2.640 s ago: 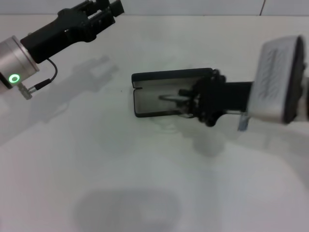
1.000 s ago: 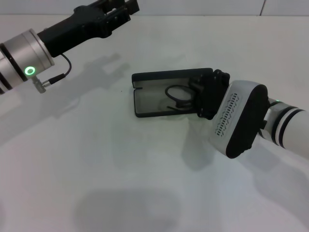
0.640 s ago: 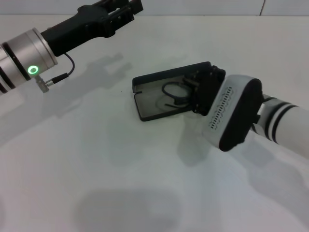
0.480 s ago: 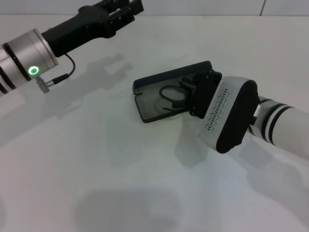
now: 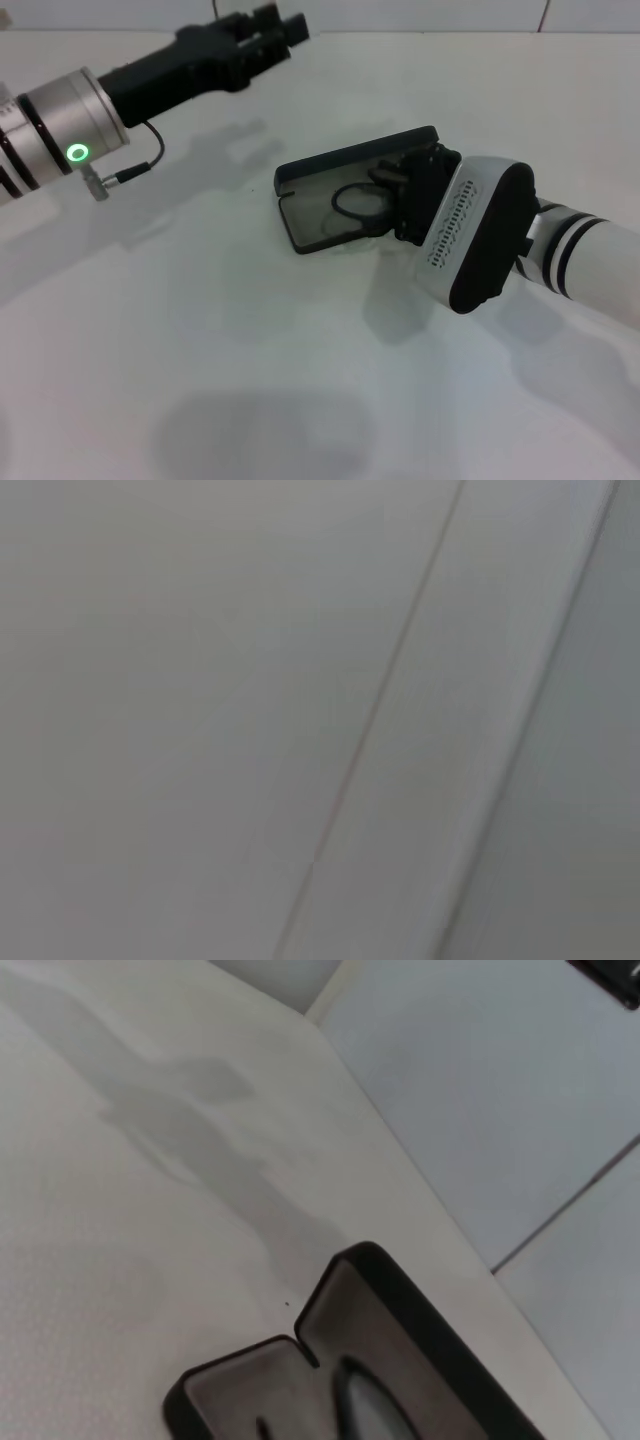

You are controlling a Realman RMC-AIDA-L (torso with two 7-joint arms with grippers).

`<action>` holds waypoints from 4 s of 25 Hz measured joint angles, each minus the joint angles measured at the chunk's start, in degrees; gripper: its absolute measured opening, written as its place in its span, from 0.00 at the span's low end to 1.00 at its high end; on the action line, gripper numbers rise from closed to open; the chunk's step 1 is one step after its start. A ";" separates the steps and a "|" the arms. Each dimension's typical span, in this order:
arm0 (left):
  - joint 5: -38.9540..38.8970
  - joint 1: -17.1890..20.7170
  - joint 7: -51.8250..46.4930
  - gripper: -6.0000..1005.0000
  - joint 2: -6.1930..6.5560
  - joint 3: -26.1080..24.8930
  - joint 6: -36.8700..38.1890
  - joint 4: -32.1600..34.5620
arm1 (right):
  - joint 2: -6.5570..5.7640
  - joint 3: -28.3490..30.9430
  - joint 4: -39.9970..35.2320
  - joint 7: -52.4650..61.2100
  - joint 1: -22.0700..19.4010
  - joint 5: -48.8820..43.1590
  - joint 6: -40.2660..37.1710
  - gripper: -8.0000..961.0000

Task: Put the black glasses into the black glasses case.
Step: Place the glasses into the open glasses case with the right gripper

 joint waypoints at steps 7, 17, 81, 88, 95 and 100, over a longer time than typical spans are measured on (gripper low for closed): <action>0.41 -1.09 -7.02 0.53 4.08 16.63 3.22 2.69 | 0.00 0.43 0.08 0.00 -0.11 2.10 -0.06 0.29; 3.41 1.65 -9.92 0.53 5.21 18.35 3.43 5.34 | 0.00 1.11 -0.54 0.06 -0.32 4.35 -0.08 0.32; 2.01 3.36 -6.00 0.53 3.42 9.52 3.00 5.53 | -0.29 30.18 -13.11 33.41 6.53 -30.29 -48.91 0.37; 0.69 4.27 -3.91 0.53 2.08 -4.33 1.56 4.26 | -0.27 23.71 -14.72 33.34 4.83 -34.22 -40.93 0.38; 0.64 4.09 -2.25 0.53 1.11 -7.94 -0.85 3.72 | -0.21 16.33 -15.14 30.86 3.55 -37.67 -31.88 0.39; 0.62 3.77 -2.18 0.53 1.14 -7.89 -2.10 3.24 | -0.16 10.95 -14.27 29.83 3.37 -41.55 -25.71 0.39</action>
